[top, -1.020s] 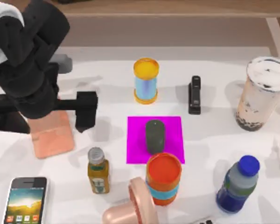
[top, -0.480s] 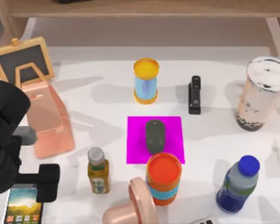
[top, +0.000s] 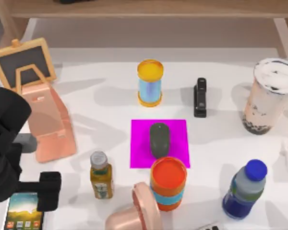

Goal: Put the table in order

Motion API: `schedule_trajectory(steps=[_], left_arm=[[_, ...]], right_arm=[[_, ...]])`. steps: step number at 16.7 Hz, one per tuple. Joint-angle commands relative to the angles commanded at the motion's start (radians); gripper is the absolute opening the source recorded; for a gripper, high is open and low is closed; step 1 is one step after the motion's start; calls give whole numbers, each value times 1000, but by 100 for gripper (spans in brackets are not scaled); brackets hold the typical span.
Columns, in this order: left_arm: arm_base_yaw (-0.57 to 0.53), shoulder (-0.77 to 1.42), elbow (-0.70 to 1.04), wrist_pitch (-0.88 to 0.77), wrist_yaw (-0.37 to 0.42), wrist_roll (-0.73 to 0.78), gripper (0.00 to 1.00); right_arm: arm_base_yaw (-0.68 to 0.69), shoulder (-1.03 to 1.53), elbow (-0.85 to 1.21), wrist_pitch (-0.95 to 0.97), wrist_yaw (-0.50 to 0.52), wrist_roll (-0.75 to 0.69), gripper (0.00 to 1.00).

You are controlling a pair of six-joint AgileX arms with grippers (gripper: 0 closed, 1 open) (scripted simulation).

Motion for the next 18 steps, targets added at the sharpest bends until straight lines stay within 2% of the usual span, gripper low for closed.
schedule_trajectory(steps=[9,14,18], left_arm=[[11,151,-167,324,0,11,100],[12,162,-179,346,0,12,100],[12,162,-179,346,0,12,70]], right_arm=[[0,0,0,0,0,0,100],[0,0,0,0,0,0,100],[0,0,0,0,0,0,100]])
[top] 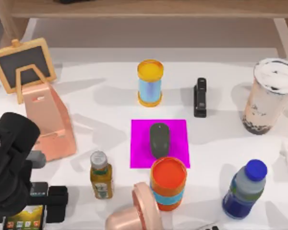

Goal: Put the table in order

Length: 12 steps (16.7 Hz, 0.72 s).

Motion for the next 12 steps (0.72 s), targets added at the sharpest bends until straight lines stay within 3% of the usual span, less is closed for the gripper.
schedule_trajectory(steps=[9,12], left_arm=[[0,0,0,0,0,0,2],[0,0,0,0,0,0,0]], right_arm=[[0,0,0,0,0,0,100],[0,0,0,0,0,0,100]])
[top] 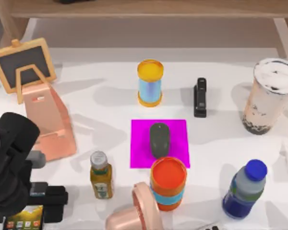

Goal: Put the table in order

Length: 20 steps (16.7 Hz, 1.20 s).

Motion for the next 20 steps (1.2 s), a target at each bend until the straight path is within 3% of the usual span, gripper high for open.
schedule_trajectory(steps=[5,13,17,20], left_arm=[[0,0,0,0,0,0,0],[-4,-107,92,-185,7,-2,0],[-4,-111,95,-195,6,0,0],[4,-145,102,-209,-29,-17,0]], right_arm=[[0,0,0,0,0,0,100],[0,0,0,0,0,0,100],[0,0,0,0,0,0,100],[0,0,0,0,0,0,100]])
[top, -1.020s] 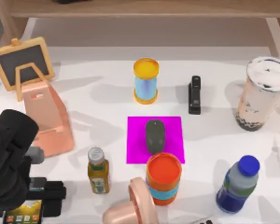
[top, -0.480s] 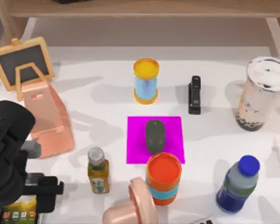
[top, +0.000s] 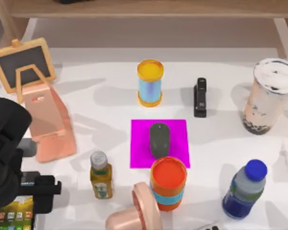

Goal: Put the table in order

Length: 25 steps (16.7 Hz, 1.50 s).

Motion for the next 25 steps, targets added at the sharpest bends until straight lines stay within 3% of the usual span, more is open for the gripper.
schedule_trajectory(steps=[3,6,10,13,18,25], left_arm=[[5,-97,2,-6,-131,-45,0],[-35,-188,0,58,-333,-96,0],[-169,-244,4,270,-610,-162,0],[-298,-233,6,449,-747,-204,0],[-435,-193,2,608,-823,-242,0],[-413,-194,-2,635,-813,-217,0]], right_arm=[[0,0,0,0,0,0,100],[0,0,0,0,0,0,100],[0,0,0,0,0,0,100],[0,0,0,0,0,0,100],[0,0,0,0,0,0,100],[0,0,0,0,0,0,100]])
